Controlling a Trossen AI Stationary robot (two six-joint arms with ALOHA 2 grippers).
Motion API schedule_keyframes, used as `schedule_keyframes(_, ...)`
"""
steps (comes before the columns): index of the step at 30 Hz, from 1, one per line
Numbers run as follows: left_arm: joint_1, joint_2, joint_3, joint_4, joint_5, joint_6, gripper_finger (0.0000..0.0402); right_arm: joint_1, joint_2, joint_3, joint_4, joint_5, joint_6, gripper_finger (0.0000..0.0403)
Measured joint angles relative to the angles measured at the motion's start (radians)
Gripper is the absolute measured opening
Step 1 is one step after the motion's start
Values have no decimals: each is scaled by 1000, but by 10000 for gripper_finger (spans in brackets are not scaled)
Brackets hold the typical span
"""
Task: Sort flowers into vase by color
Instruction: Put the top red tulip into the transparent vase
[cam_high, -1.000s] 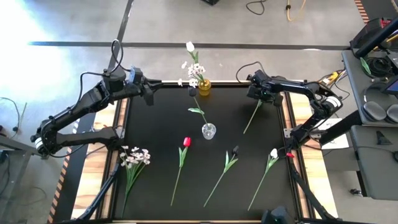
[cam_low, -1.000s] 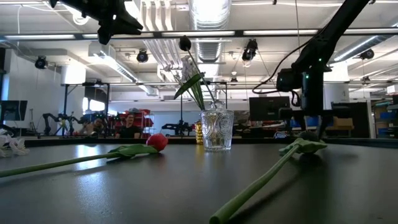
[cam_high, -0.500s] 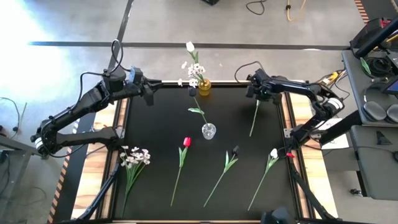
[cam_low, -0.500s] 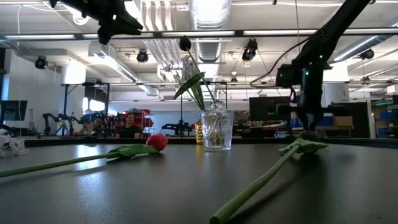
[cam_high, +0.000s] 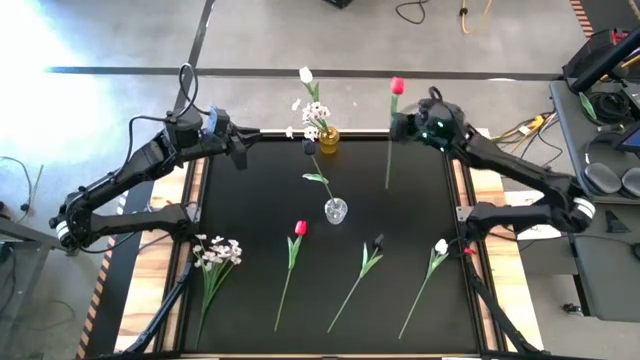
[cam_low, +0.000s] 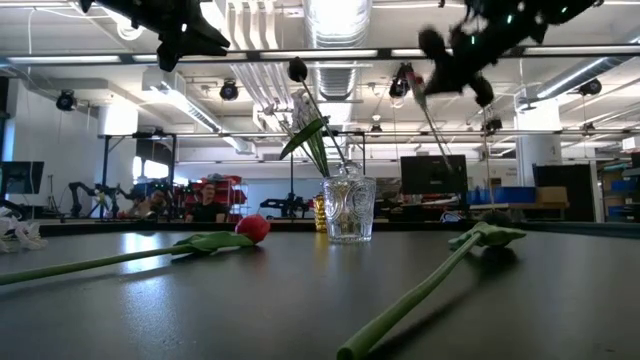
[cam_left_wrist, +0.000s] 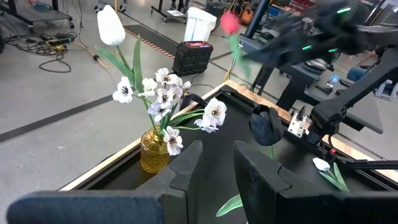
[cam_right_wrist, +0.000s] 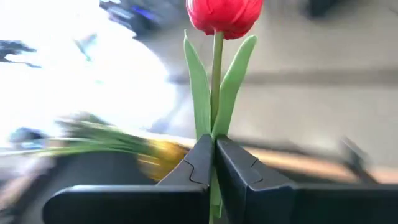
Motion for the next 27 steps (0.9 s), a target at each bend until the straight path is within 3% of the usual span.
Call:
schedule_keyframes(6,0,1,0,0,0,3,75,223,-76,0,261,3,-121,9)
schedule_keyframes(14,0,14,0,1,0,7,75,468,11,0,464,27,-292,9)
schedule_keyframes(27,0,39,0,1,0,7,75,534,266,0,808,20,-404,9)
